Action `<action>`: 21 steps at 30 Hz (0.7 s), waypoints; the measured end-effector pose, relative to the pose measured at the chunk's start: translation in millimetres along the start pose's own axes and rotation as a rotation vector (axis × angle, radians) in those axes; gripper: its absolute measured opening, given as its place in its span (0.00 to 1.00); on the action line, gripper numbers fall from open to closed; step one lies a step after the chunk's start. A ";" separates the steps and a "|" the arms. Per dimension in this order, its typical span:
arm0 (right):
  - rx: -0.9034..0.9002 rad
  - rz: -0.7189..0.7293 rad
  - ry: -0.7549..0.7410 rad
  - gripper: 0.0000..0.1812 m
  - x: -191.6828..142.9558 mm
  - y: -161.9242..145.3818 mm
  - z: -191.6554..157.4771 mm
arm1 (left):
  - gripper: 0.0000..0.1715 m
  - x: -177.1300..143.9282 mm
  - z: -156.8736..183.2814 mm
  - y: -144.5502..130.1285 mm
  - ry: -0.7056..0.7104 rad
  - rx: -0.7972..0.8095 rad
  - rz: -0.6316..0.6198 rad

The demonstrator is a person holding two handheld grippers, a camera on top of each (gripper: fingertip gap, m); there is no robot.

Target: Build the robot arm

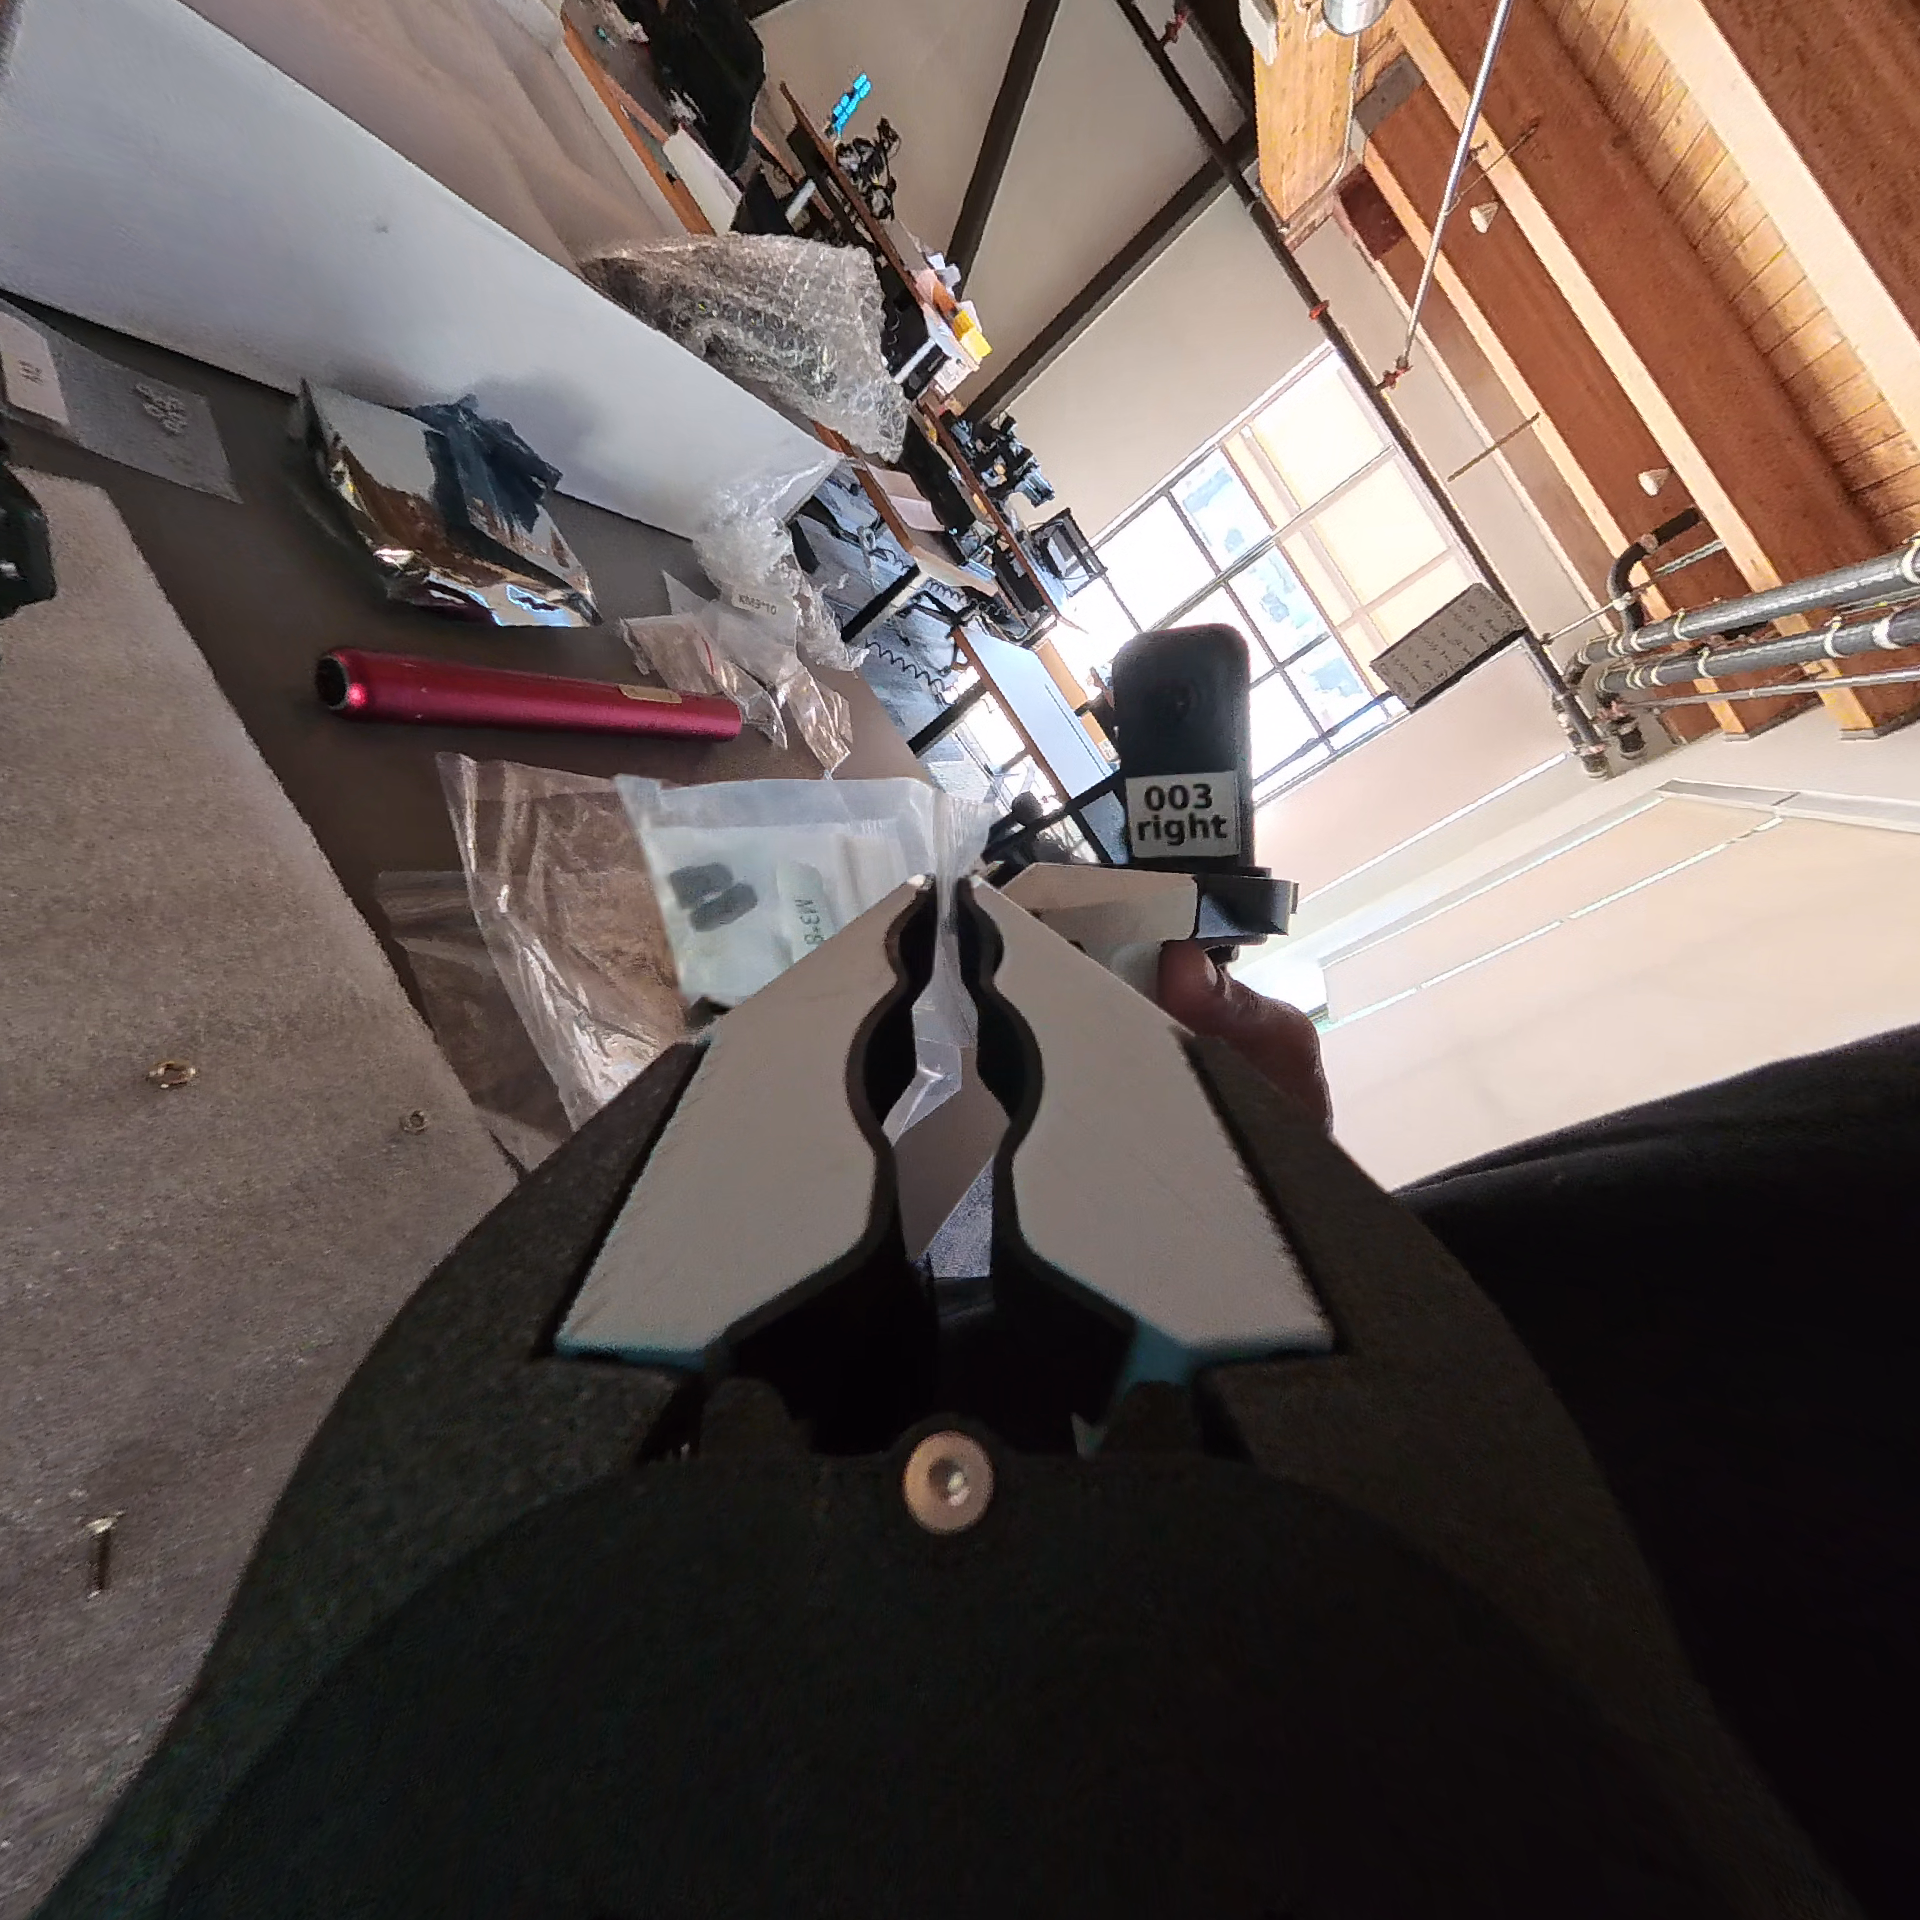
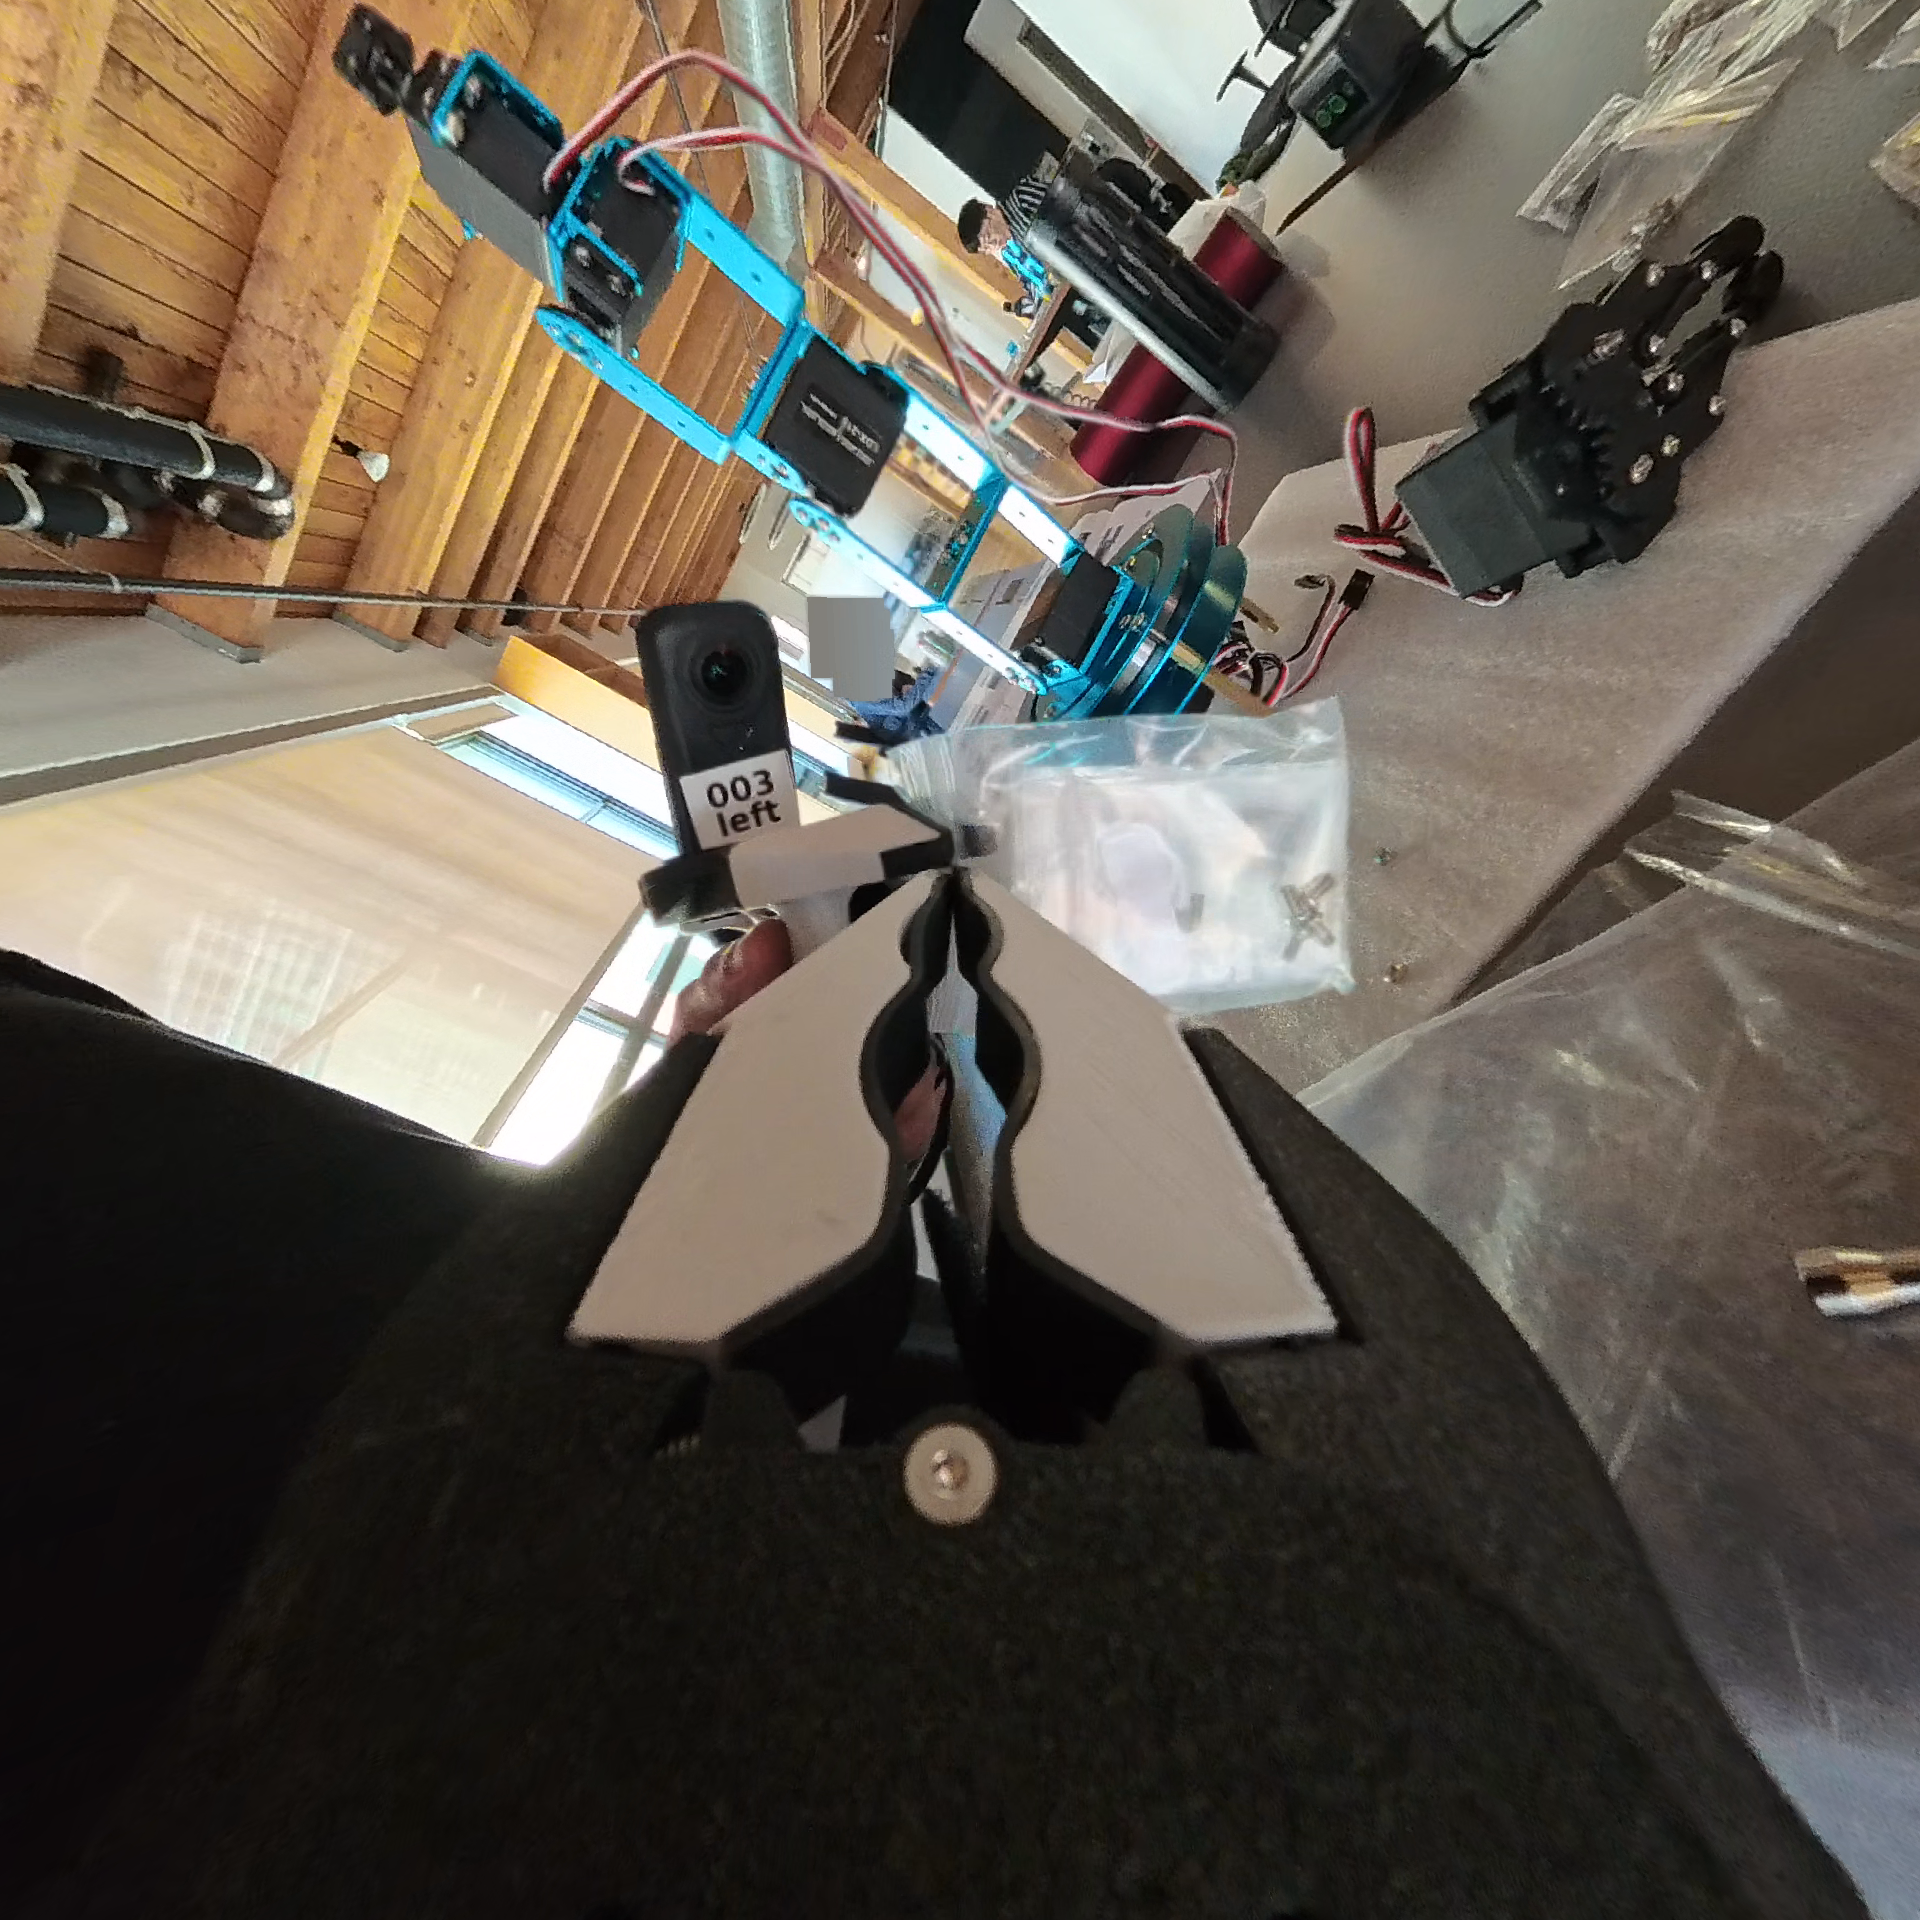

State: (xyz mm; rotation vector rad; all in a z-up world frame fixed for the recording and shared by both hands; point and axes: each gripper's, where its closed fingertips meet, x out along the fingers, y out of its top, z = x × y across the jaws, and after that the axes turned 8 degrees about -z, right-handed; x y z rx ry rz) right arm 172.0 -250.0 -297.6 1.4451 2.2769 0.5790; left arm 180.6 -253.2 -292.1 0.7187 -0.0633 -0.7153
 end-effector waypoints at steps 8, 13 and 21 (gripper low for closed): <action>0.005 0.016 0.002 0.00 -2.3 0.0 1.6 | 0.03 -1.6 -0.3 -2.6 0.006 -0.015 -0.011; -0.038 0.017 -0.036 0.00 -4.0 -1.4 2.7 | 0.01 -1.1 -2.1 -6.5 0.035 -0.003 -0.044; -0.091 -0.035 -0.100 0.00 -4.5 -8.1 9.2 | 0.00 -0.3 -5.1 -14.8 0.102 0.059 -0.134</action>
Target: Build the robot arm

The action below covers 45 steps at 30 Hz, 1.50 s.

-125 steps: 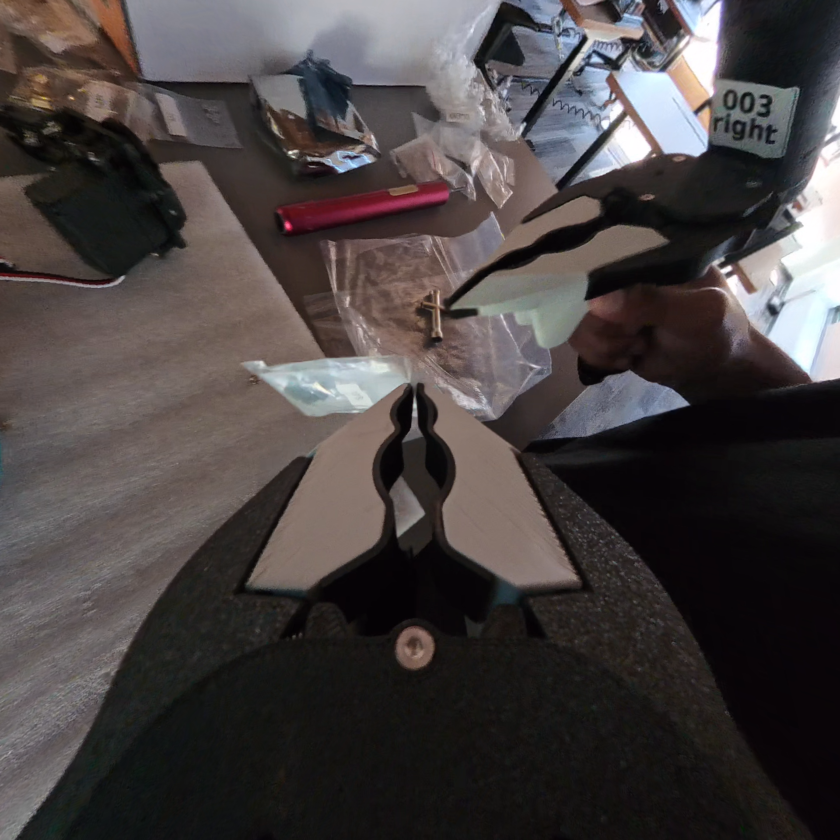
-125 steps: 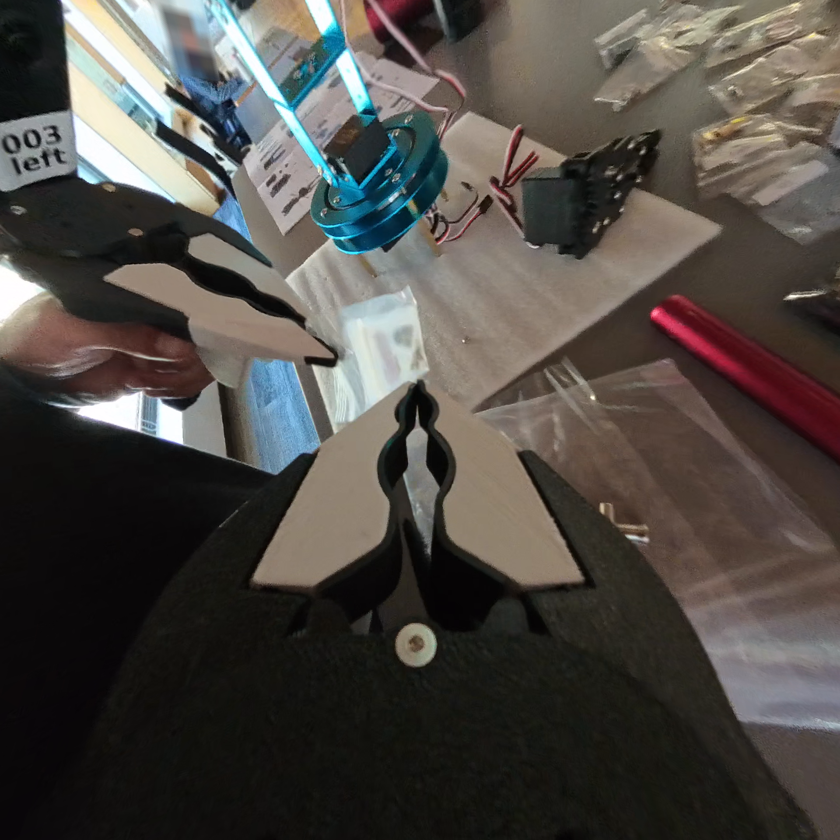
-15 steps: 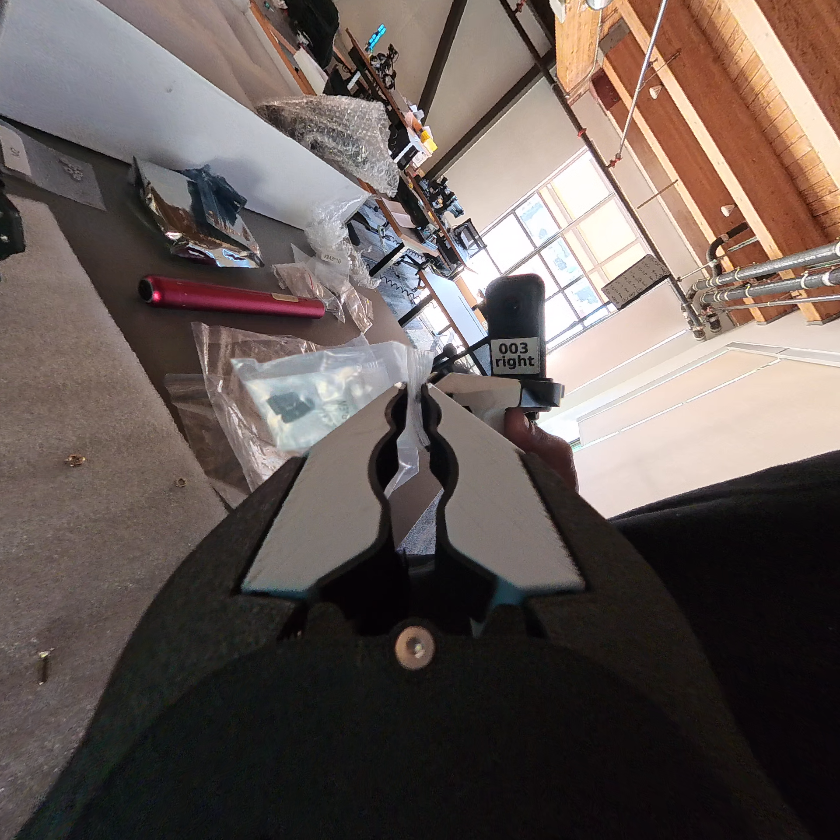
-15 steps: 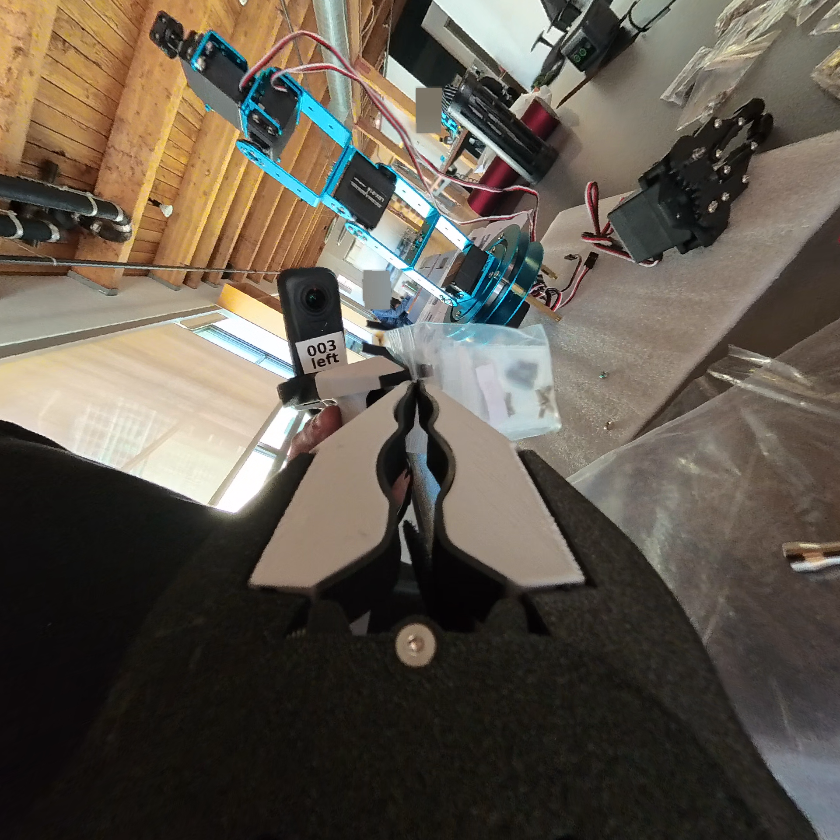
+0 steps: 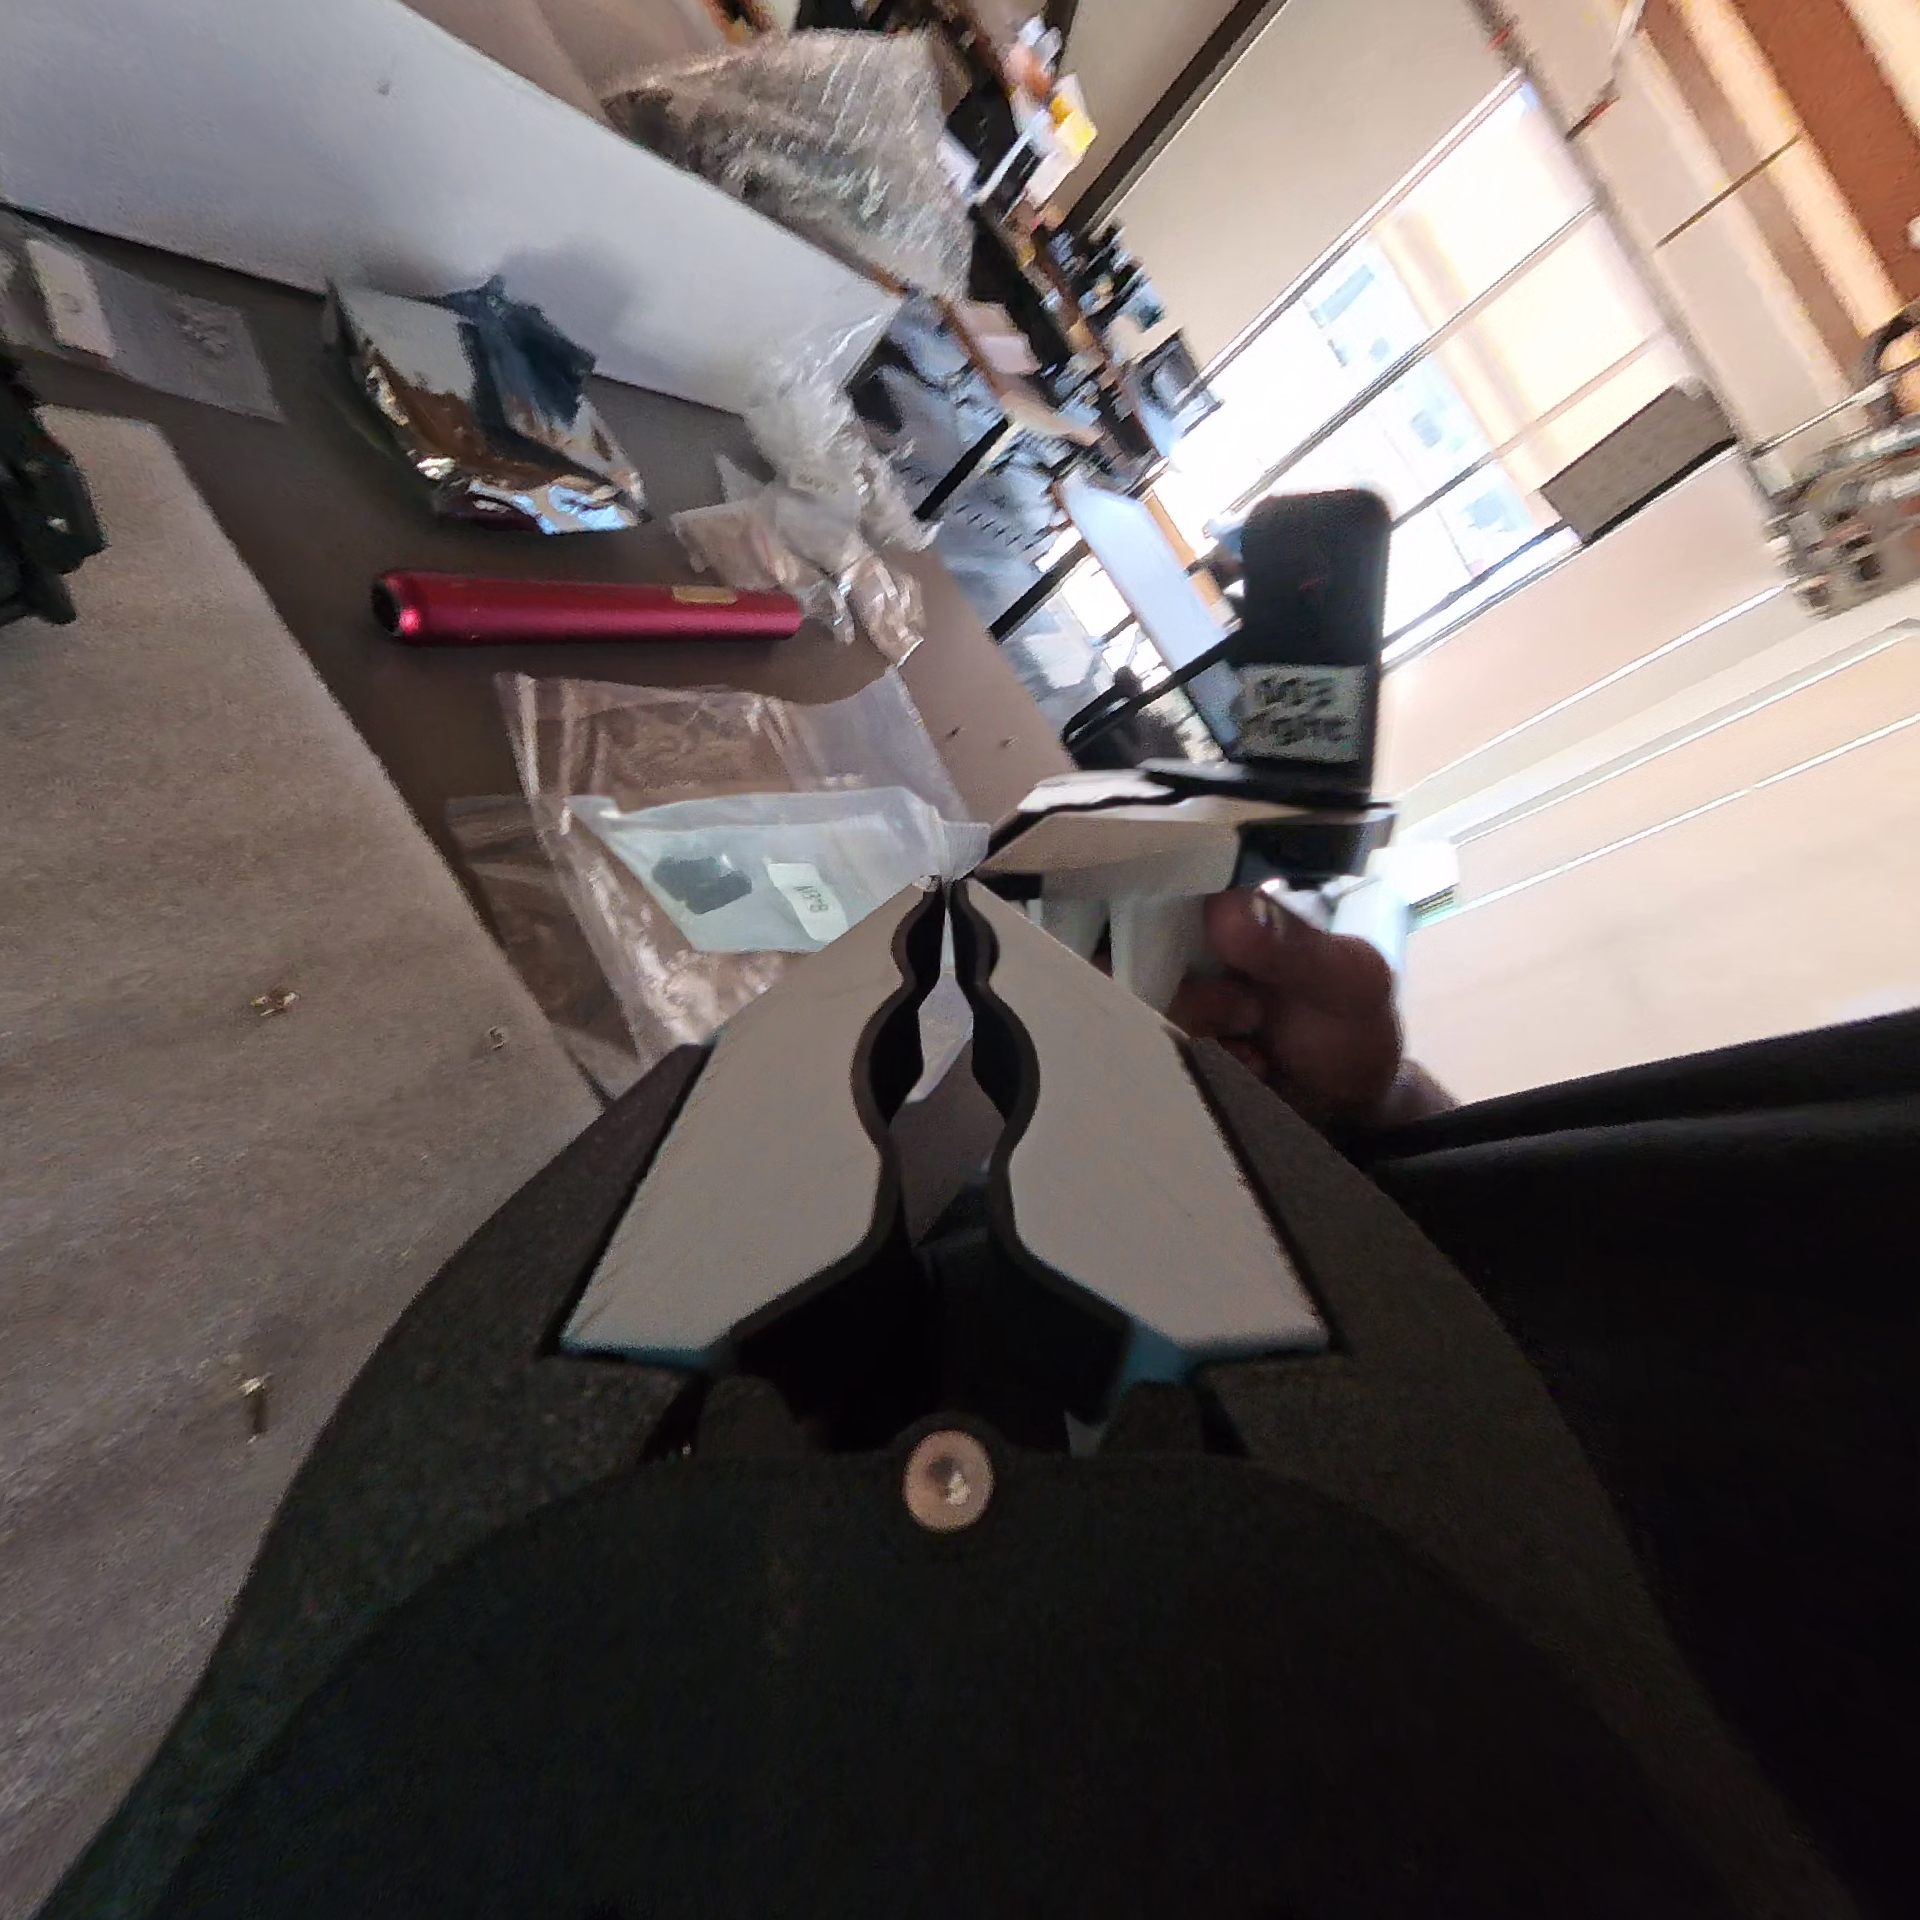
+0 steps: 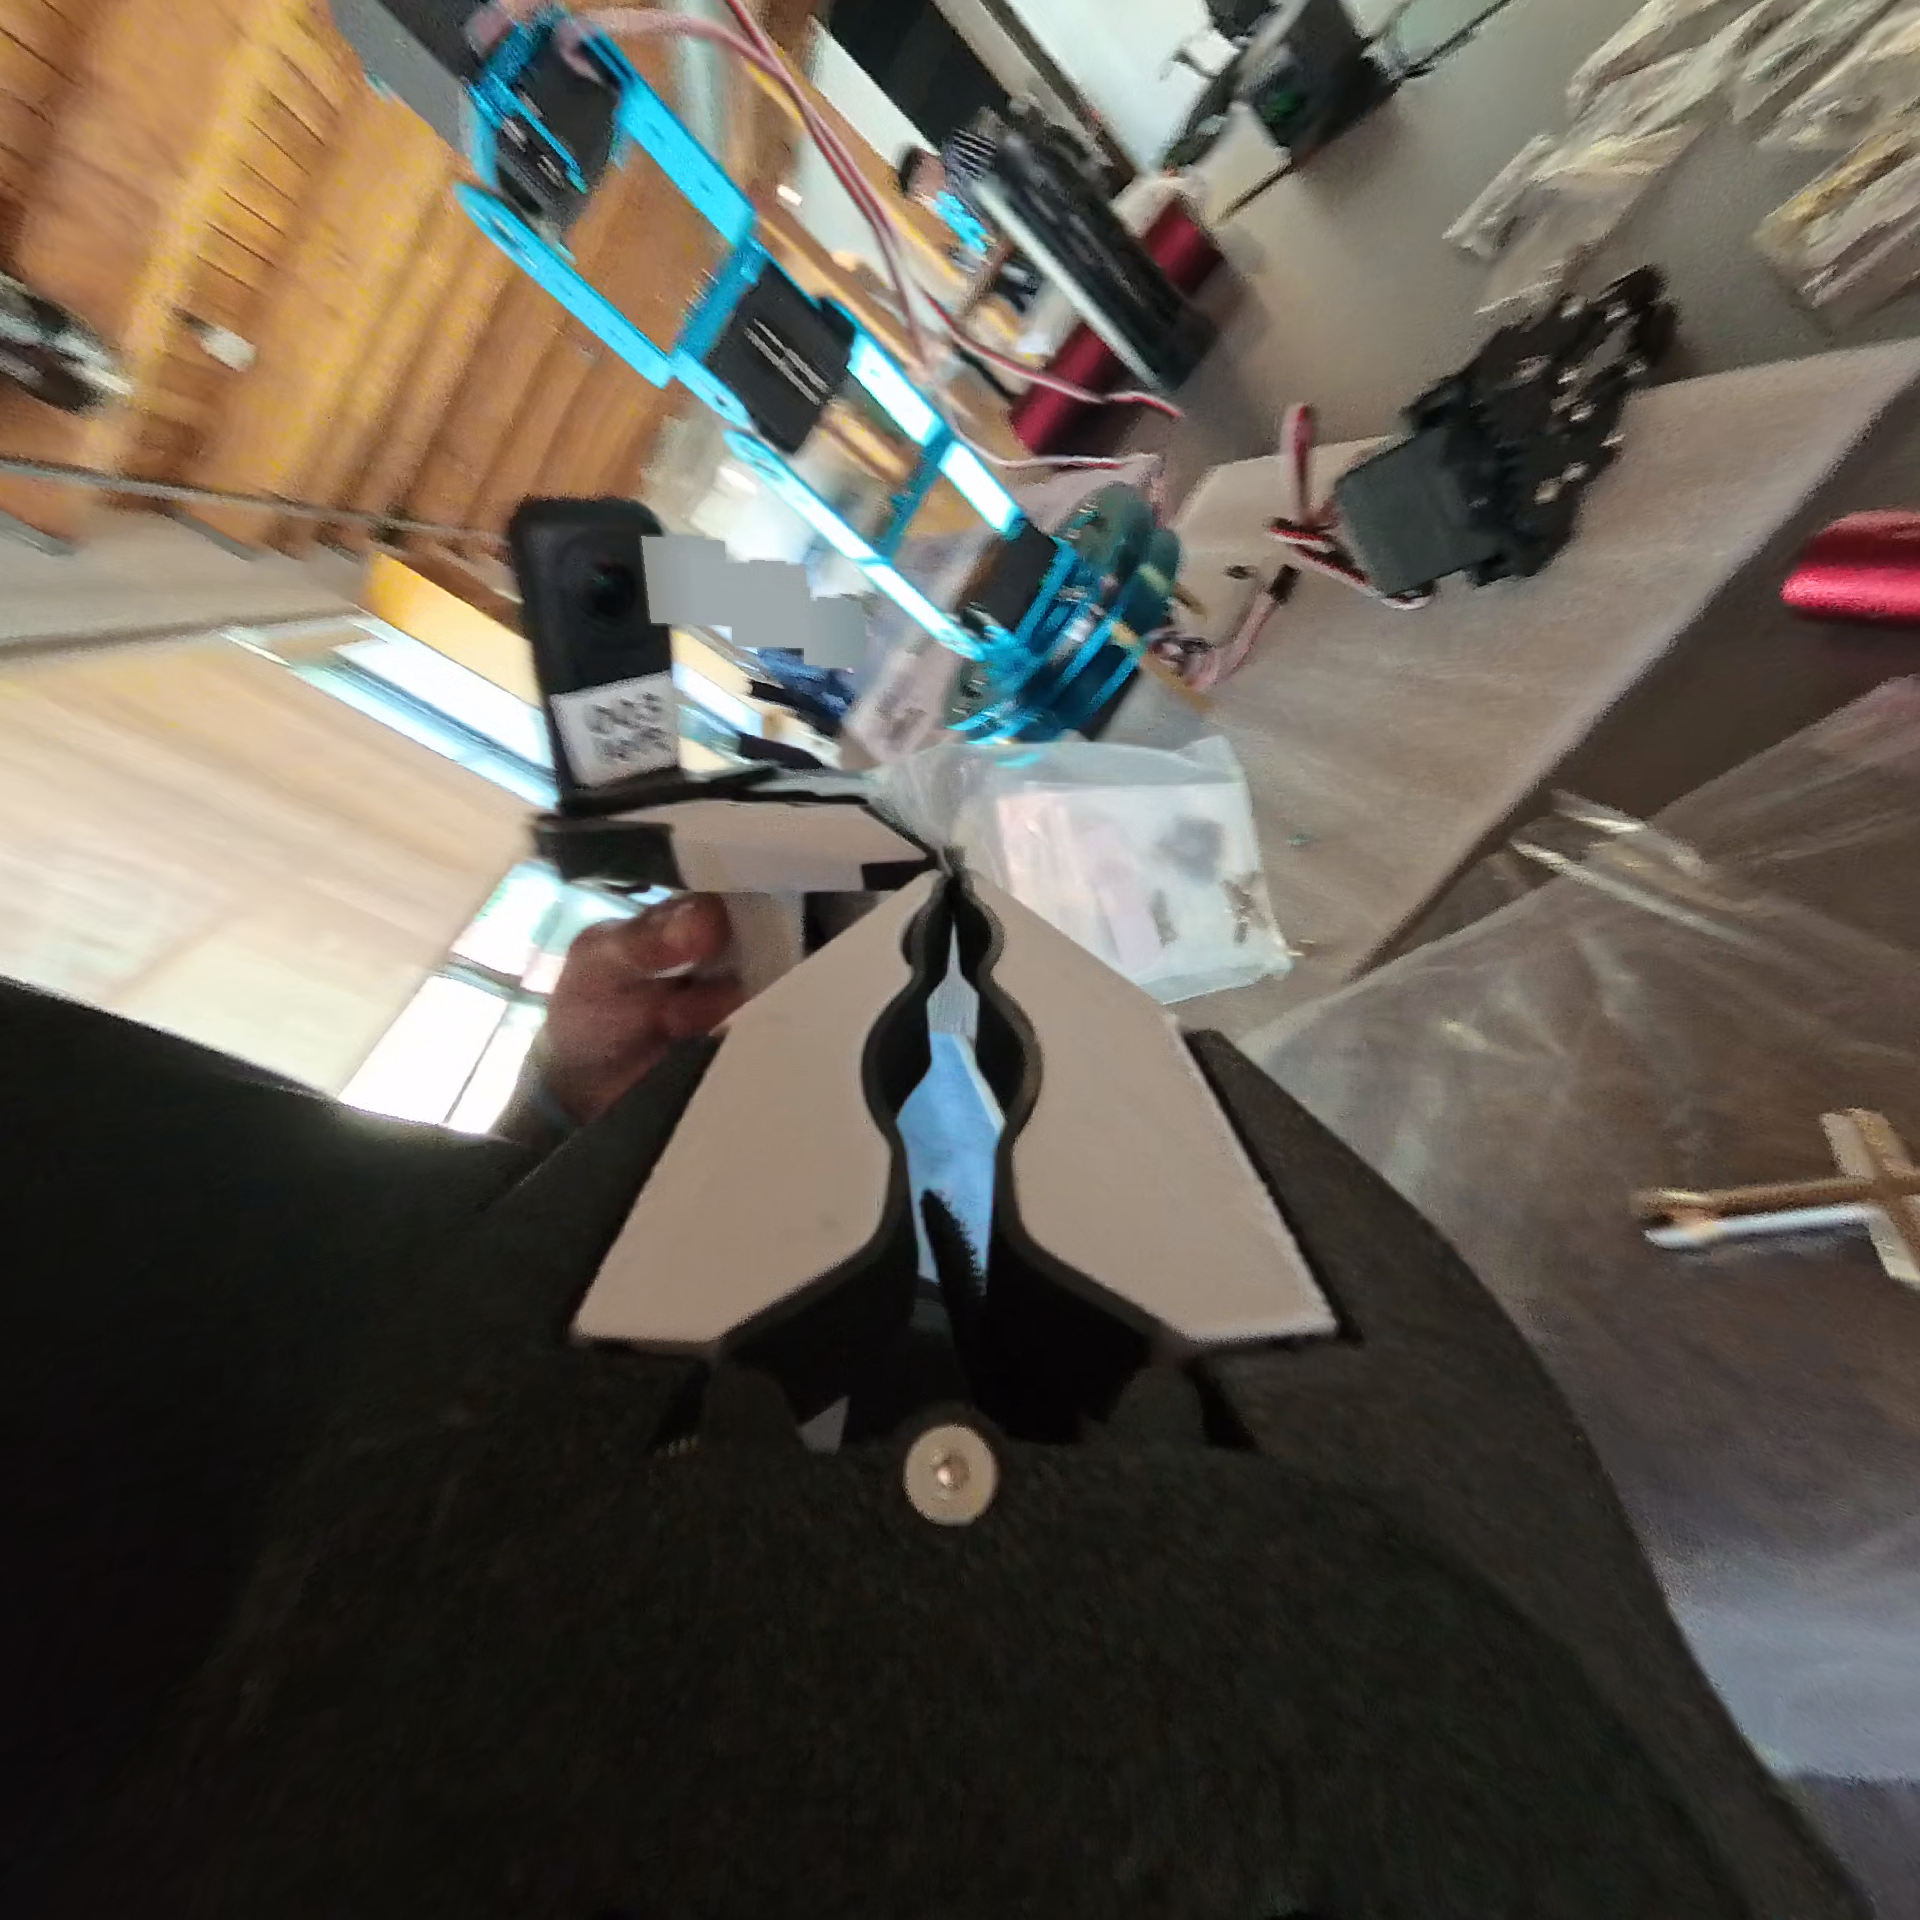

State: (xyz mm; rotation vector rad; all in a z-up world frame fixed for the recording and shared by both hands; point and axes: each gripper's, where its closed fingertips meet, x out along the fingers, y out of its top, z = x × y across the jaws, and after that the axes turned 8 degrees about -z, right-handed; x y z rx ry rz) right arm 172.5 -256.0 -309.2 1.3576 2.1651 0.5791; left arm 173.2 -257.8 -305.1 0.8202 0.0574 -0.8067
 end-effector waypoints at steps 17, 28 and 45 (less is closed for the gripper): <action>-0.316 -0.066 -0.557 0.00 -6.9 0.8 38.5 | 0.00 4.0 -26.5 -23.1 0.261 -0.065 -0.083; -0.822 -0.279 -0.119 0.46 -29.0 -12.5 0.9 | 0.00 5.0 2.1 -20.5 0.008 -0.052 -0.222; -1.154 -0.626 0.315 0.08 0.9 -41.7 -37.4 | 0.00 -25.2 33.3 -35.6 -0.359 -0.295 -0.275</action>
